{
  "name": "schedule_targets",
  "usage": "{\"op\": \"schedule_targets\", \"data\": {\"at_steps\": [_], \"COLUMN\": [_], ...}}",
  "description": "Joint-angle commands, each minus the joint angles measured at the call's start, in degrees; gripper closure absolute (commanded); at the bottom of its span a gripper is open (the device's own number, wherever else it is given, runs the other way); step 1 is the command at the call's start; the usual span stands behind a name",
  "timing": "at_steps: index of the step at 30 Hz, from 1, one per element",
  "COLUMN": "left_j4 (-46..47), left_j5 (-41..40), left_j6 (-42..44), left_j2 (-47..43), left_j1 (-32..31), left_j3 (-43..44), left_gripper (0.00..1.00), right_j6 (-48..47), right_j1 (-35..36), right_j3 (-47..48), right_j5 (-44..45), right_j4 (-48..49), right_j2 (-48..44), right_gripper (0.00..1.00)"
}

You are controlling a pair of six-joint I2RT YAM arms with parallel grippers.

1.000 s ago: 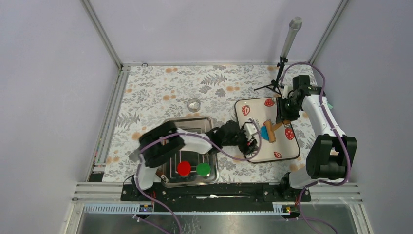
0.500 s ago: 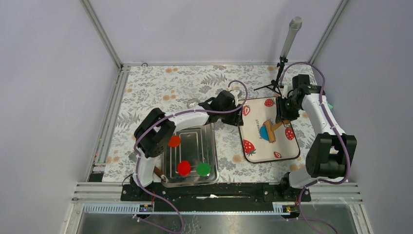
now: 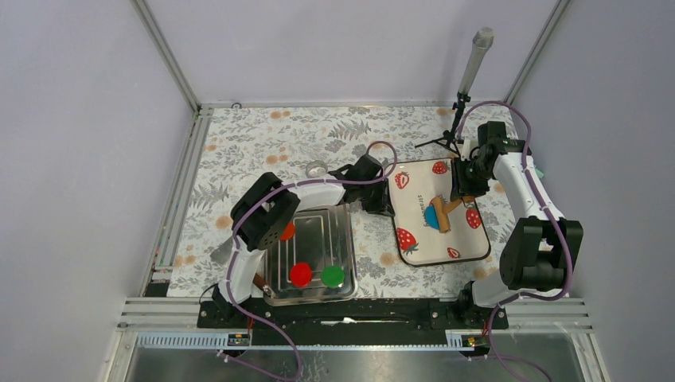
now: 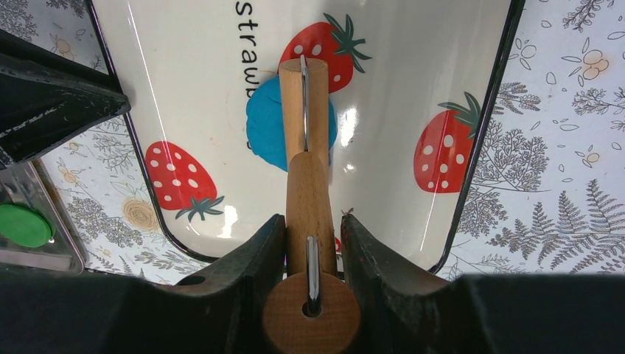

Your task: Roll out the dumpling wrappers from the dough

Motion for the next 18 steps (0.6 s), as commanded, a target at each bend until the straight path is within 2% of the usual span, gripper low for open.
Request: {"op": "schedule_targets", "data": {"at_steps": [1, 5, 11, 18], "left_j4": [1.14, 0.43, -2.98, -2.96], "left_j5": [-2.85, -3.45, -7.81, -8.92], "left_j6": [-0.10, -0.27, -0.18, 0.02], "left_j2": [4.10, 4.63, 2.71, 1.18], "left_j1": [0.78, 1.03, 2.87, 4.91], "left_j3": [-0.49, -0.72, -2.13, -6.20], "left_gripper": [0.83, 1.00, 1.00, 1.00], "right_j6": [-1.99, -3.11, -5.86, -8.31], "right_j1": [0.19, -0.99, -5.28, -6.97], "right_j3": [-2.30, -1.31, -0.11, -0.65], "right_j5": [4.81, 7.19, 10.83, 14.64], "right_j4": [-1.54, -1.76, -1.81, -1.14], "right_j2": [3.96, 5.13, 7.56, 8.70], "right_gripper": [1.00, 1.00, 1.00, 1.00]}}
